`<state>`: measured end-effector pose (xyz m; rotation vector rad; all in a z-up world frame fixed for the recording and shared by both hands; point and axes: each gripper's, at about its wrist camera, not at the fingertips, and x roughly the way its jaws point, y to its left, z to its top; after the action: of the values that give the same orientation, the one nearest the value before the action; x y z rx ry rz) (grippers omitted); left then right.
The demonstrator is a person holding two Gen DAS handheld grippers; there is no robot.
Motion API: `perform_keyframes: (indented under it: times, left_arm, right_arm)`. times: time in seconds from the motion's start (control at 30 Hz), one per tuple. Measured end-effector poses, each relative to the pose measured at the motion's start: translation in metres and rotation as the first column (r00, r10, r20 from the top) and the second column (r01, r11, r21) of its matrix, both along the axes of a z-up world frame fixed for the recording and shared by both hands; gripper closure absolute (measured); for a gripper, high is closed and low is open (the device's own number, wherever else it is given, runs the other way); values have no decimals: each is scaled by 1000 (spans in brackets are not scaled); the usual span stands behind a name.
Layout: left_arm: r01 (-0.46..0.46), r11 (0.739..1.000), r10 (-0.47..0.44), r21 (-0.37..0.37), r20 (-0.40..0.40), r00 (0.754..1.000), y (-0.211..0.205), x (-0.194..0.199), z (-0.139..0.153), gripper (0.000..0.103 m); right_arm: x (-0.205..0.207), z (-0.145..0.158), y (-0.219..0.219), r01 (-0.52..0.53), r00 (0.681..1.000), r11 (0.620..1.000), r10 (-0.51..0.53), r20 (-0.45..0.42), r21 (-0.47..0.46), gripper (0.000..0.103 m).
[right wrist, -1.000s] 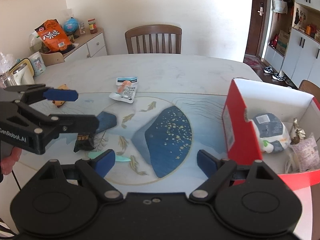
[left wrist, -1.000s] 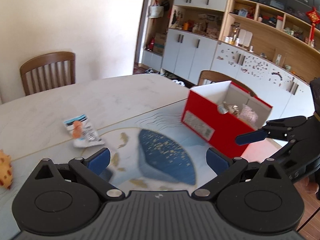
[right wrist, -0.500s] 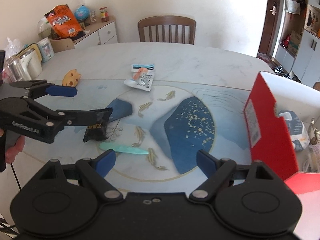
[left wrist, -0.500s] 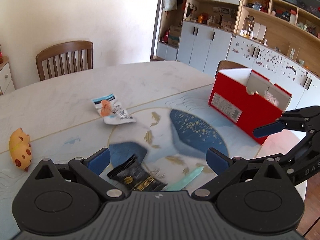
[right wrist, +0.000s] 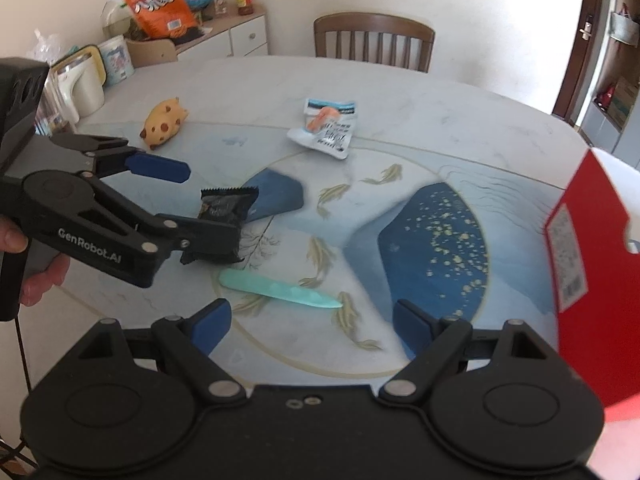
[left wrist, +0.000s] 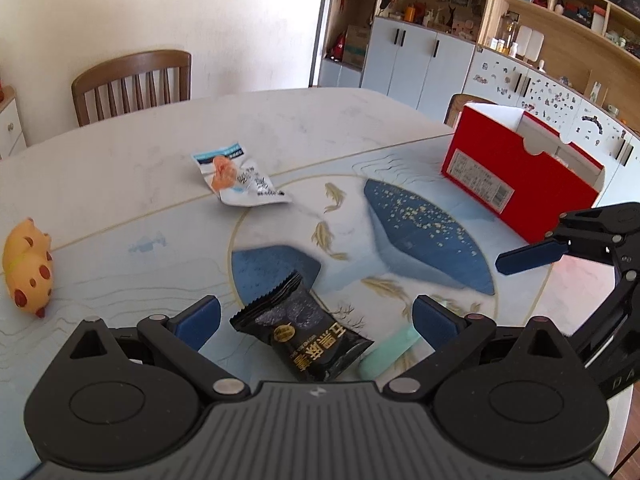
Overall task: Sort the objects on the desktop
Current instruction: 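Grasp the black snack packet with the left tool while the right tool grasps the mint-green stick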
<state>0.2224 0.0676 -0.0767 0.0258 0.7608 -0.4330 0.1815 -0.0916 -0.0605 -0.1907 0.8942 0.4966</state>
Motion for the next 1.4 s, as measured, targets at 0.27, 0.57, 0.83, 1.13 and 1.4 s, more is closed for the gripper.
perform_keyframes:
  times: [0.27,0.57,0.83,1.13,1.4]
  left_arm:
    - [-34,999,34,-4,-48,998,1,12,-14,1]
    - [-39,999,38,-18,-77,996,0,16,-20,1]
    - [-40,999,39,-8,-84,996,-2,18,-24,11]
    - [-48,999,49,9,-73,996,-1,17,-22,28]
    - [-37,999,38,17,-62,997,-3,16,-19,36]
  right_arm:
    - [15,-17,15,-99,995,994,99,5,-49,16]
    - [29,-27,23,-171,985,983,171,-6,-67,24]
    - [32,-33,26,-176,984,984,175,-11,-43,34]
    - [16,-27,32,-219,976,974,220,5,-47,71]
    - [-9,-25,31,-200,978,974,205,32,-102,89]
